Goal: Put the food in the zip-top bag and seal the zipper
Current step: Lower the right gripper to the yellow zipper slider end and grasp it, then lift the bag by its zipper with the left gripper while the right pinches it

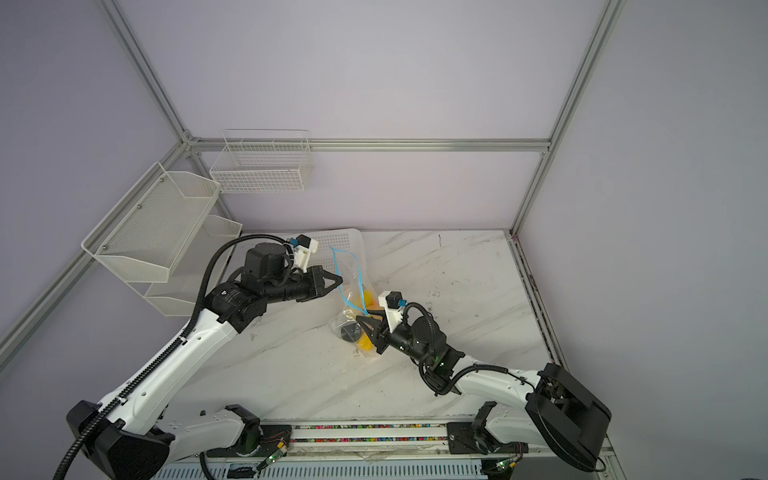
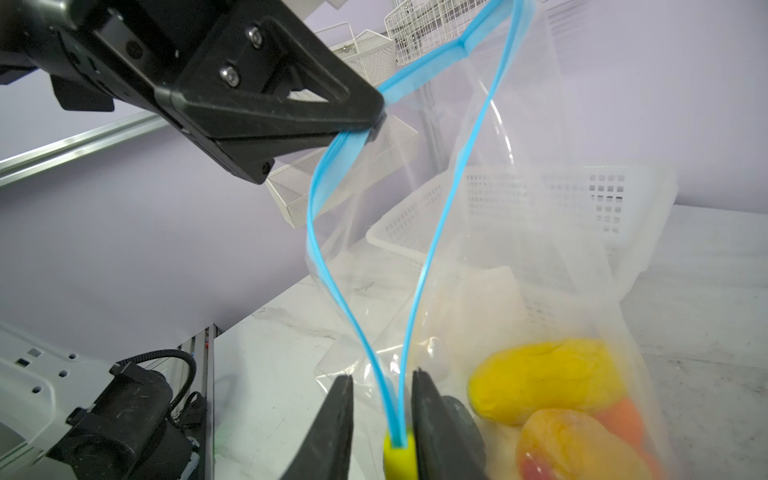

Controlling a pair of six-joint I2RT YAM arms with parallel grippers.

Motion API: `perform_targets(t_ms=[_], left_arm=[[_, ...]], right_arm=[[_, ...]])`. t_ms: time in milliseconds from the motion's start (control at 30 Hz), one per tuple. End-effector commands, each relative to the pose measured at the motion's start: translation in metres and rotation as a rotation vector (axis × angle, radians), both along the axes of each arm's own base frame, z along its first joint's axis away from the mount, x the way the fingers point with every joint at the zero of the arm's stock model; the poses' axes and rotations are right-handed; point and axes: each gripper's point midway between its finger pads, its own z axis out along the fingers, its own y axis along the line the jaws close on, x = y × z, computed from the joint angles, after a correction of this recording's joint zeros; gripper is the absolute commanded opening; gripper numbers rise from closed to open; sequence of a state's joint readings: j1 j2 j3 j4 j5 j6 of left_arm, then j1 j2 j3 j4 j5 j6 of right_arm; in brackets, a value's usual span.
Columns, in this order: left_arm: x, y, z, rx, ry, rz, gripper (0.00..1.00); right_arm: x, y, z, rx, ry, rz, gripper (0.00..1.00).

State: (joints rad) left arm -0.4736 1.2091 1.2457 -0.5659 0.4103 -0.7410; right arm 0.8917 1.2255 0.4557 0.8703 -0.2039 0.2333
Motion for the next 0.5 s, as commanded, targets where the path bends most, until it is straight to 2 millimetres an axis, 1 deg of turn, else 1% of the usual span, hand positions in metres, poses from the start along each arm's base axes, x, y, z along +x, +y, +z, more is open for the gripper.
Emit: perform_targets(t_ms=[0, 267, 367, 467], left_arm=[[-0.004, 0.005, 0.016, -0.013, -0.061, 0.009, 0.00], [-0.006, 0.008, 0.020, -0.007, -0.070, 0.020, 0.00], [-0.006, 0.008, 0.022, -0.010, -0.075, 0.020, 0.00], [-0.008, 0.010, 0.024, -0.011, -0.080, 0.024, 0.00]], right_arm=[[-0.001, 0.000, 0.028, 0.037, -0.056, -0.004, 0.23], [-0.004, -0.005, 0.050, -0.017, -0.092, -0.011, 0.09], [-0.004, -0.006, 0.054, -0.053, -0.101, -0.011, 0.06], [-0.006, -0.004, 0.060, -0.086, -0.117, 0.005, 0.05]])
